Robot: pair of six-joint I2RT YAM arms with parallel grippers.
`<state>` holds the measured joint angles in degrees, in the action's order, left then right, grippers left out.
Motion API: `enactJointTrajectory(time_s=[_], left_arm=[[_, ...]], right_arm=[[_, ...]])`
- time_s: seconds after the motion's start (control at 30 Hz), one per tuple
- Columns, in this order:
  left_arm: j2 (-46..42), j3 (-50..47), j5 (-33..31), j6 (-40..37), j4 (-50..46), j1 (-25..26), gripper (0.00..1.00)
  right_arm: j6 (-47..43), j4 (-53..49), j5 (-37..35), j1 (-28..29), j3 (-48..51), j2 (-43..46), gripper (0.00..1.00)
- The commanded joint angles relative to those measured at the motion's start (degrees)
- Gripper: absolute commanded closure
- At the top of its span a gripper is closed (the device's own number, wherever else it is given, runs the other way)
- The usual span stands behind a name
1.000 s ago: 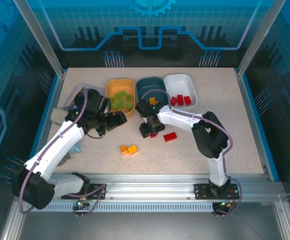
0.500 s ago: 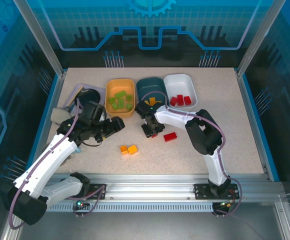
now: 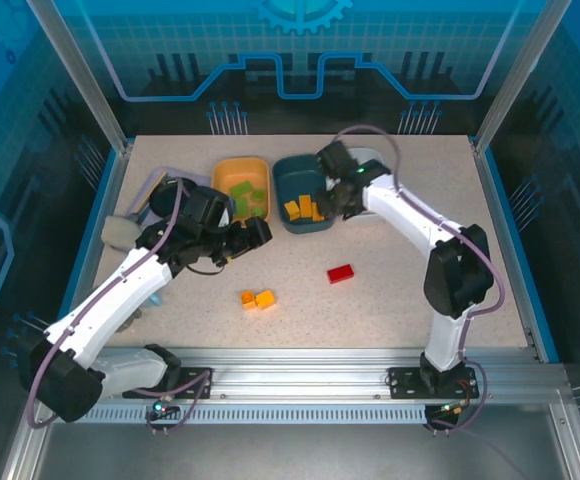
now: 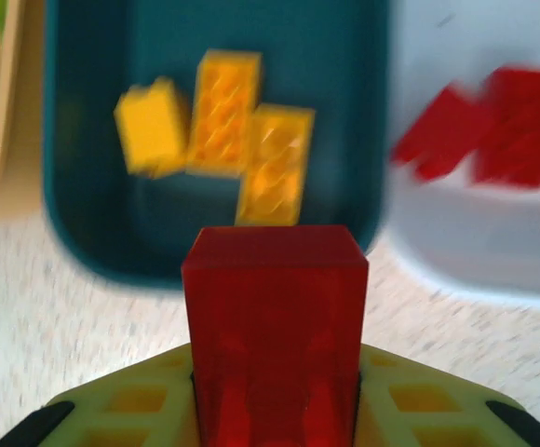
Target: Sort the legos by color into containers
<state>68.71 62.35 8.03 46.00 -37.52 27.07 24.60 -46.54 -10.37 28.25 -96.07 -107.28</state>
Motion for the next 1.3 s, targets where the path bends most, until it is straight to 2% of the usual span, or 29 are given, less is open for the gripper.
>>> enactJointTrajectory(time_s=[0.0,0.2,0.37,0.53,0.6,0.7,0.8,0.93,1.13,1.27], left_arm=[[3.5,4.6,1.6,-2.0,3.6,0.2,0.14],[7.3,8.0,0.5,-2.5,2.8,0.3,0.14],[7.3,8.0,-0.8,-2.1,0.8,0.3,0.14],[5.3,6.1,-1.8,-1.0,-0.9,0.3,0.14],[4.3,4.8,-2.3,-0.5,-2.0,0.3,0.14],[3.3,3.5,-2.8,-0.3,-4.8,0.3,0.14],[1.7,1.4,-2.8,-0.1,-6.8,0.3,0.14],[0.5,-1.7,-3.1,1.2,-10.4,0.3,0.14],[1.5,-7.9,-1.7,7.4,-14.0,0.3,0.13],[2.7,-11.5,-1.0,10.8,-13.3,0.2,0.12]], right_arm=[[1.8,-0.2,3.5,-5.2,-5.2,-5.5,0.64],[3.7,-1.2,6.8,-11.8,-20.8,-19.4,0.64],[4.3,-5.8,8.5,-14.8,-34.3,-31.3,0.62],[4.2,-8.8,11.9,-16.3,-44.3,-39.1,0.60],[4.0,-10.9,12.1,-16.5,-47.9,-41.5,0.56],[3.7,-11.7,11.9,-16.4,-49.0,-41.2,0.44],[2.9,-10.6,11.1,-15.9,-46.9,-37.7,0.36],[0.8,-8.6,8.4,-14.0,-41.4,-29.4,0.37],[0.1,6.7,7.0,-8.1,-13.7,-5.4,0.38],[-0.4,13.3,8.6,-1.7,3.3,7.3,0.38]])
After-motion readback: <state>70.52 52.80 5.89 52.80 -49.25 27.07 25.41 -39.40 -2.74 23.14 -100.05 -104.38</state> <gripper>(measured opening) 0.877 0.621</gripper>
